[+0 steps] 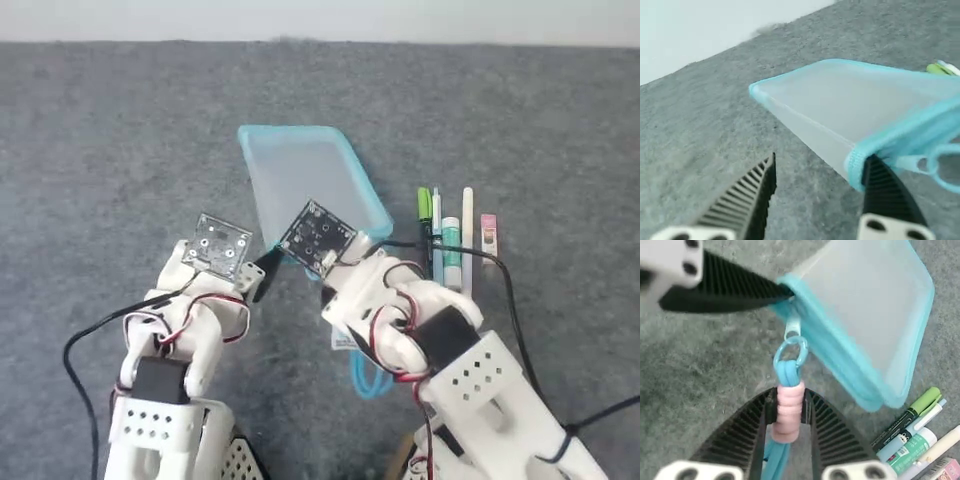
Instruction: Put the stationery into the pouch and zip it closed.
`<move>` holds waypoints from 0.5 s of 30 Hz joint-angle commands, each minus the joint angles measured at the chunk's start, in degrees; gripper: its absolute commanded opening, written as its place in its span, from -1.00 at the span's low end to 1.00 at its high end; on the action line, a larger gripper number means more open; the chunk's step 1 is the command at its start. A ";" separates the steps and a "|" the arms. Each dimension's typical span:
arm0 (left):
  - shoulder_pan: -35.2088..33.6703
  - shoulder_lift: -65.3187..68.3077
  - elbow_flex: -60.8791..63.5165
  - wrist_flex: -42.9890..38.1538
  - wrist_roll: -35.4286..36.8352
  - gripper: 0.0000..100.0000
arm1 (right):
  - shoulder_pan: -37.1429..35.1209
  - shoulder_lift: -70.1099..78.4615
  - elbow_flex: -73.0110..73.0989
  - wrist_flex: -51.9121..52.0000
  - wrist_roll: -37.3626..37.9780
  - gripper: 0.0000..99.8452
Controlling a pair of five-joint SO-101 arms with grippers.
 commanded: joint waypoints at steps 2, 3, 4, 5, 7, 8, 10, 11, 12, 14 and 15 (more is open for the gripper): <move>-2.11 0.62 -0.22 -2.02 0.18 -0.47 | 0.13 -8.57 2.02 3.82 2.73 -0.99; -2.11 0.62 -0.22 -2.02 0.18 -0.47 | 0.13 -10.42 2.81 4.53 3.08 -0.99; -2.11 0.62 -0.22 -2.02 0.18 -0.47 | 0.13 -12.09 3.16 5.32 3.08 -0.99; -2.11 0.62 -0.22 -2.02 0.18 -0.47 | 0.13 -13.67 3.25 6.02 3.16 -0.99; -2.11 0.62 -0.13 -2.02 0.18 -0.47 | 0.13 -16.31 3.34 7.25 3.16 -0.99; -2.11 0.62 -0.13 -2.02 0.18 -0.47 | 0.13 -17.36 3.34 7.69 3.16 -0.99; -1.93 0.62 -0.04 -2.02 0.18 -0.47 | 0.13 -18.51 3.34 8.40 3.16 -0.99; -1.93 0.62 -0.04 -2.02 0.35 -0.47 | 0.13 -18.68 3.16 8.40 3.16 -0.99; -1.93 0.62 -0.04 -2.02 0.35 -0.47 | 0.13 -18.68 2.90 8.66 3.16 -0.99; -1.85 0.62 0.13 -2.02 0.44 -0.47 | 0.13 -18.68 2.11 9.10 3.16 -0.99; -1.76 0.62 0.31 -2.02 0.53 -0.47 | 0.13 -18.68 1.93 9.10 3.16 -0.99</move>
